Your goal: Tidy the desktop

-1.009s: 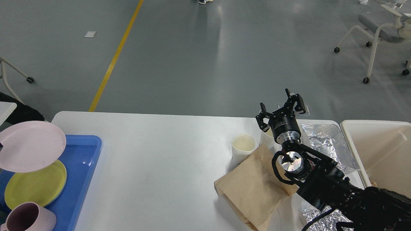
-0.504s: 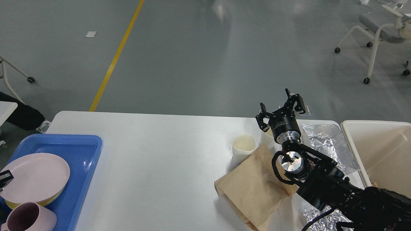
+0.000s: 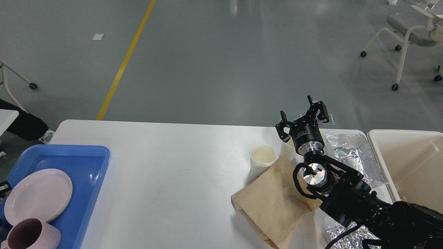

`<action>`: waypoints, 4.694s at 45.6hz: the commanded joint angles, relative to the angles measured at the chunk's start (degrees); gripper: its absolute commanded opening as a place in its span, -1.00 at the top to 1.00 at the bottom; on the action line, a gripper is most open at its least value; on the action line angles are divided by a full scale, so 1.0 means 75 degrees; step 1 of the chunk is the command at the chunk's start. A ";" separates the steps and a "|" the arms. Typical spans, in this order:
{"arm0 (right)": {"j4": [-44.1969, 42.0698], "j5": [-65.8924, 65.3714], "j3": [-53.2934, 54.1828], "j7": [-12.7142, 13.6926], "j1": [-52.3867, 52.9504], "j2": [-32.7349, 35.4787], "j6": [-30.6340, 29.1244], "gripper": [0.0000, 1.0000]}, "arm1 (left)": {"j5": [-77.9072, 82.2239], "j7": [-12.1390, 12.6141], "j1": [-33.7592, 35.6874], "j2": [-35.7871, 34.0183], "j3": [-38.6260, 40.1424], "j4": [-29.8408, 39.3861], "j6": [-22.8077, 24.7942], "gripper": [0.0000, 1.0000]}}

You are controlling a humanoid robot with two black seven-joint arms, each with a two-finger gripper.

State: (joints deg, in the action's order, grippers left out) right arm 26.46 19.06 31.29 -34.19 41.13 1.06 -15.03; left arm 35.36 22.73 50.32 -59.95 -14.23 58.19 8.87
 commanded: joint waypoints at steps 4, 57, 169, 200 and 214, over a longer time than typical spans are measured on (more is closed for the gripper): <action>0.0000 0.0001 0.0000 0.0000 0.0000 0.0000 0.0000 -1.00 | -0.0027 0.0075 0.0122 -0.0116 0.0654 0.0011 0.0211 -1.00; -0.0012 0.0001 0.0000 0.0000 0.0000 0.0011 0.0000 -1.00 | -0.3483 -0.0019 0.0029 0.2108 0.6160 -0.1111 0.3459 -1.00; 0.0000 0.0001 0.0000 0.0000 0.0000 -0.0012 0.0000 -1.00 | -0.4632 -0.4799 -0.3030 0.7125 1.1529 -0.3598 0.3810 -0.99; 0.0000 -0.0010 0.0000 0.0000 0.0000 -0.0012 0.0000 -1.00 | -0.4620 -0.5620 -0.2913 0.7536 1.1718 -0.3692 0.3107 -1.00; 0.0000 0.0001 0.0000 0.0000 0.0000 -0.0012 0.0000 -1.00 | -0.4620 -0.5609 -0.2913 0.7524 1.1694 -0.3692 0.3107 -1.00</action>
State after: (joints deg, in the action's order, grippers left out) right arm 26.45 19.05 31.29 -34.19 41.14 0.98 -15.03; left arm 0.71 -19.42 28.48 -3.50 73.54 30.47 32.11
